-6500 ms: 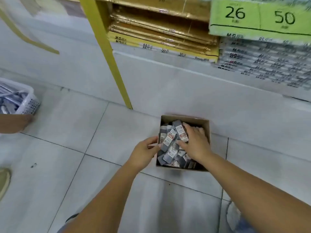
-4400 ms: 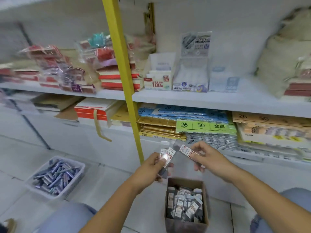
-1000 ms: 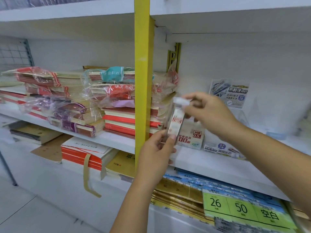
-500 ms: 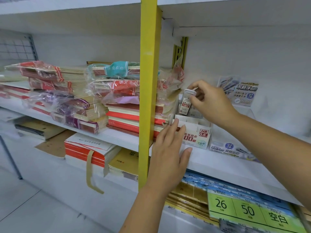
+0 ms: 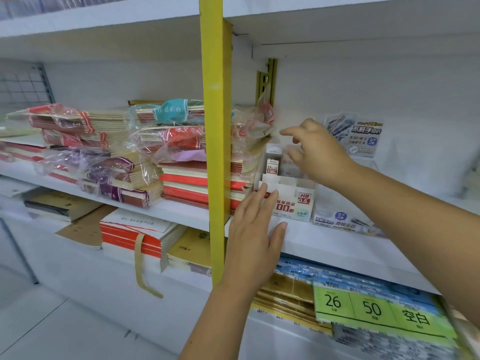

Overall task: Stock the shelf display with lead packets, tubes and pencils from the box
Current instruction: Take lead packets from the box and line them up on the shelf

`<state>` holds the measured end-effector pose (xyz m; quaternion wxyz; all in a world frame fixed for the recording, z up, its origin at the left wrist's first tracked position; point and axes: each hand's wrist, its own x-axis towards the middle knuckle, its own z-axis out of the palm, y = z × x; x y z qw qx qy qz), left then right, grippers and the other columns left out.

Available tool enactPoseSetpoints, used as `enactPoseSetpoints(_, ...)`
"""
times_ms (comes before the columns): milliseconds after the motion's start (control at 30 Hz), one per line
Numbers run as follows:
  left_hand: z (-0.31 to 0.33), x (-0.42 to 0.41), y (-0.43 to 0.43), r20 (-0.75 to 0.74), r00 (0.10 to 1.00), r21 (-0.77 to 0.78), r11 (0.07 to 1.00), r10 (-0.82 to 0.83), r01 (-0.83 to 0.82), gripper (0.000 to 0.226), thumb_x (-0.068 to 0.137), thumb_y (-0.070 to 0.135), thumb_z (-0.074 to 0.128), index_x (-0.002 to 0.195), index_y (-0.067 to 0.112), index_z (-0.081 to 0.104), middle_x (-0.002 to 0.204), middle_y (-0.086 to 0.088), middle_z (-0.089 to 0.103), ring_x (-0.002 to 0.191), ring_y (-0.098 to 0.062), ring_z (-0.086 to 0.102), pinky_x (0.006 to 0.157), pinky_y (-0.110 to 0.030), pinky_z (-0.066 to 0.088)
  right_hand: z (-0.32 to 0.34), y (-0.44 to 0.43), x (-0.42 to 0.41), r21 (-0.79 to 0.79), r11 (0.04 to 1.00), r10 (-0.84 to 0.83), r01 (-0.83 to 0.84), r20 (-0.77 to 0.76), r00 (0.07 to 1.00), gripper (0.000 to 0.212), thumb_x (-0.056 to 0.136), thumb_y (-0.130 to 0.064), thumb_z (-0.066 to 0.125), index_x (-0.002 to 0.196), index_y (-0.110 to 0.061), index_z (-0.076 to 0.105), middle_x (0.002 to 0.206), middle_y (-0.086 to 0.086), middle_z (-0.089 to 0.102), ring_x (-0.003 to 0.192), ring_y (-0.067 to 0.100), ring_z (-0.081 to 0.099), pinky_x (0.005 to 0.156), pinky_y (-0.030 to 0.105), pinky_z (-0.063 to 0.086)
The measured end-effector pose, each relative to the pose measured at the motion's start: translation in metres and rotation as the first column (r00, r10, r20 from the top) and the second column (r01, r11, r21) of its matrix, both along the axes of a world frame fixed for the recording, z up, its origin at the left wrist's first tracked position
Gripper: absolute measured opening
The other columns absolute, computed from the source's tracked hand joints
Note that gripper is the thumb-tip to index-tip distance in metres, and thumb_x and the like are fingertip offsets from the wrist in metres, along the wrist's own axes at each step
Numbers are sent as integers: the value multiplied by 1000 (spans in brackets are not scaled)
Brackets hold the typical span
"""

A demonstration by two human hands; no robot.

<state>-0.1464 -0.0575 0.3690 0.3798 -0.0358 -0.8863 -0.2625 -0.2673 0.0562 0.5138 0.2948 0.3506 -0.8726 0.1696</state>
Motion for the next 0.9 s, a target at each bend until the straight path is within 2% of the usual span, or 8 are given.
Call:
enactPoseSetpoints(133,-5,24,15,-51,999,25,1000,-15,16,55,96,44,56,147,29,41,151,12,43,140,-7,31,116,-25,25,-20,43,59,-292,946,143,-140,-10,990,22,97,-17,53,115,-23,64,97,-8,53,82,4,50,73,20,36)
enactPoseSetpoints(200,-17,48,30,-53,997,30,998,-56,58,52,93,49,53,141,31,45,139,13,53,129,-5,40,108,-20,33,-48,72,100,-421,888,208,-185,8,978,19,96,-15,55,108,-26,65,91,-16,55,79,2,53,68,13,37)
enactPoseSetpoints(333,-74,88,46,152,979,19,991,-137,136,48,95,46,55,139,29,49,132,8,57,120,-12,49,100,-24,40,-142,116,150,-549,833,253,-69,268,930,22,94,-14,58,98,-35,64,90,-15,61,76,5,56,65,9,40)
enactPoseSetpoints(400,-122,107,47,360,918,75,986,-167,150,47,96,37,60,140,28,49,135,5,56,119,-16,53,98,-31,46,-206,131,164,-508,858,210,71,473,856,27,94,-13,58,91,-39,62,89,-13,60,73,3,55,62,8,40)
enactPoseSetpoints(500,-205,141,49,638,750,167,982,-176,89,53,97,33,61,146,22,42,144,-1,47,127,-21,50,106,-34,41,-310,149,180,-284,932,113,223,816,567,20,96,-18,56,97,-36,63,103,-3,61,81,8,57,65,9,41)
enactPoseSetpoints(667,-310,185,56,882,433,259,959,-187,-115,68,100,40,54,156,17,21,157,-6,34,140,-21,40,113,-35,34,-429,163,213,-4,992,-25,125,972,234,31,95,-21,59,125,-27,58,133,3,53,110,12,54,86,17,40)
enactPoseSetpoints(767,-340,195,60,916,324,302,937,-235,-175,71,100,43,53,157,18,18,158,-5,33,137,-19,44,111,-30,36,-457,165,215,74,993,-94,97,969,227,43,94,-19,61,136,-23,53,143,3,45,131,18,42,108,28,33)
enactPoseSetpoints(900,-357,193,64,906,277,387,893,-321,-231,71,100,44,52,157,20,18,157,-3,36,130,-18,52,104,-28,42,-480,161,205,192,979,-205,72,936,287,56,91,-18,64,142,-26,43,150,6,34,140,25,23,113,34,21)
